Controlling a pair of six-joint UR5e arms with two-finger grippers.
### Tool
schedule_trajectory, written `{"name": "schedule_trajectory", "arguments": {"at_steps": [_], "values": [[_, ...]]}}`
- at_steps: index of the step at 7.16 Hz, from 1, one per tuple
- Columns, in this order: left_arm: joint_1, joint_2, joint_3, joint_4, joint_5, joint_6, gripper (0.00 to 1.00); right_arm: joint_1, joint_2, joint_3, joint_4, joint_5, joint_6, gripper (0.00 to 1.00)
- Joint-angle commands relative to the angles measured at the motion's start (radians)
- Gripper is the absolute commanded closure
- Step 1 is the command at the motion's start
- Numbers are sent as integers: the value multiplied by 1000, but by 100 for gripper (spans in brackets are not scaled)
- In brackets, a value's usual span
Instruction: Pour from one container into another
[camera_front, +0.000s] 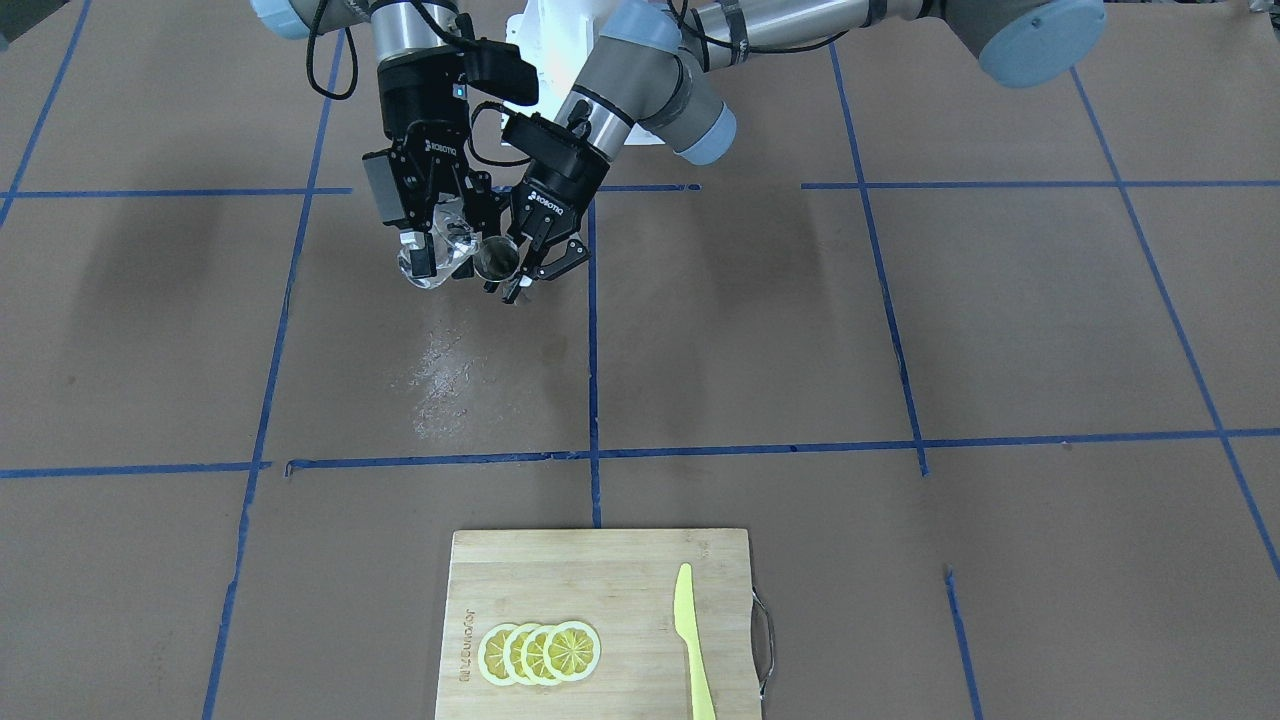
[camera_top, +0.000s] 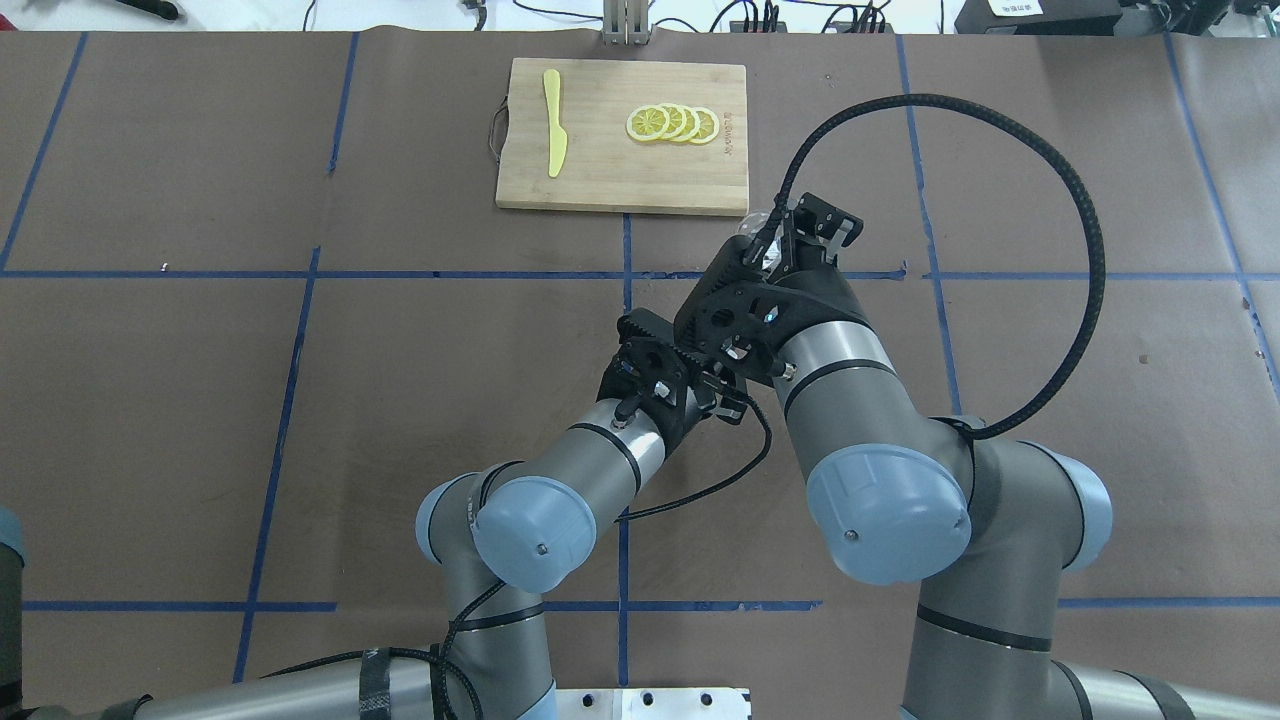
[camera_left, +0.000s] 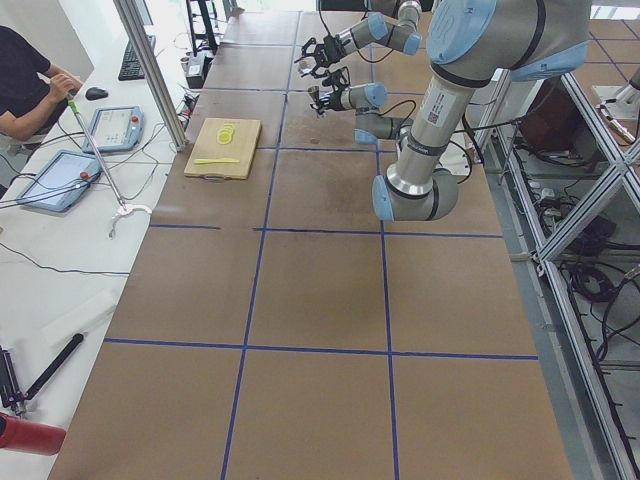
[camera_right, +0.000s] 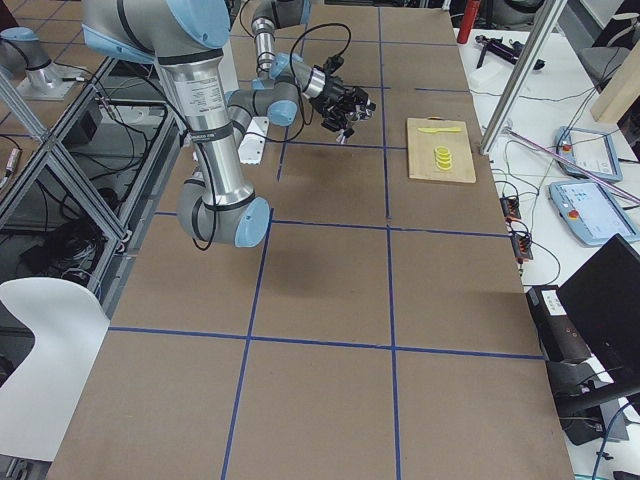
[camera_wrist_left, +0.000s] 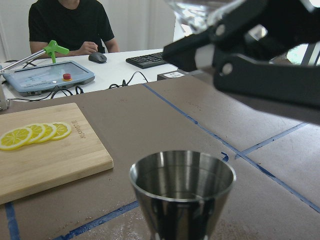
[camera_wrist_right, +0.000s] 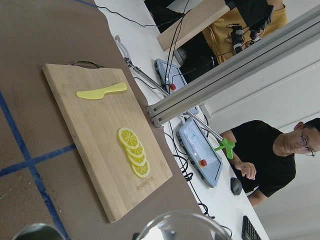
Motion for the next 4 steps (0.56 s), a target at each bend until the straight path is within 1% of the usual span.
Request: {"name": "schedule_trajectory", "arguments": {"at_steps": [1,2,4], "values": [[-2,-1,0,-2,-6,0,100,-14,3,-2,-8,-32,-74,100],[0,1,0,-2,-6,0,100,-27,3,-2,-9,-61,-102,100],[-2,1,0,-2,-5,0,100,-31,3,-4,-9,-74,-114,100]]}}
